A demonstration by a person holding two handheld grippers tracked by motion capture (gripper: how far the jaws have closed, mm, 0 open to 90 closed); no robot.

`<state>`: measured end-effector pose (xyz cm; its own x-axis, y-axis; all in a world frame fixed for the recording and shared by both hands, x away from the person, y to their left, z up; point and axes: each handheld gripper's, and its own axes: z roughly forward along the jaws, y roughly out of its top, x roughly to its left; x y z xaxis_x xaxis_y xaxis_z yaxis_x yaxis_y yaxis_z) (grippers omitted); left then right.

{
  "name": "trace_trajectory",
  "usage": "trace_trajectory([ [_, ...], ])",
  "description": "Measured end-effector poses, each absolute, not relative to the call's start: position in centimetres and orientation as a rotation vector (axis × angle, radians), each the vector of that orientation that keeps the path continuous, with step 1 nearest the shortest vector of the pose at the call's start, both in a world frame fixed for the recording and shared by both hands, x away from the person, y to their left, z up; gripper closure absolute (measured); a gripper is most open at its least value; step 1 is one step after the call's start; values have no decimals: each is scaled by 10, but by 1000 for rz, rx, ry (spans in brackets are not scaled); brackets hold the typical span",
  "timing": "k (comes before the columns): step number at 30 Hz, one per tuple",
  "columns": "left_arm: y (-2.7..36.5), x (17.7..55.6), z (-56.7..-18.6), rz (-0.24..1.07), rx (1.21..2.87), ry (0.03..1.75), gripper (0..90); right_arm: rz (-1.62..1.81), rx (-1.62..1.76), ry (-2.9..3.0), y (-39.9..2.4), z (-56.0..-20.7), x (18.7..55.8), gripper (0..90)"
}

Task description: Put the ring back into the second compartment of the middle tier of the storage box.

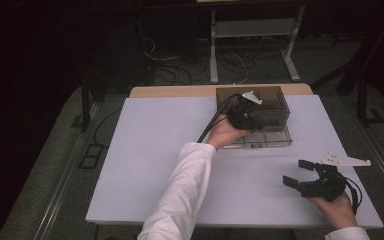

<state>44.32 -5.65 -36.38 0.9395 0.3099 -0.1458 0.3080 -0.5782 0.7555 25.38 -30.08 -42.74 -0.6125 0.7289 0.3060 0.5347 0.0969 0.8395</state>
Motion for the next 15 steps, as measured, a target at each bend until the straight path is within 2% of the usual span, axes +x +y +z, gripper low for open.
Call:
trace_trajectory([
  [15,-59,453,-378,6,2252,481,864,1534,1273,2180,-301,-427,254,3],
])
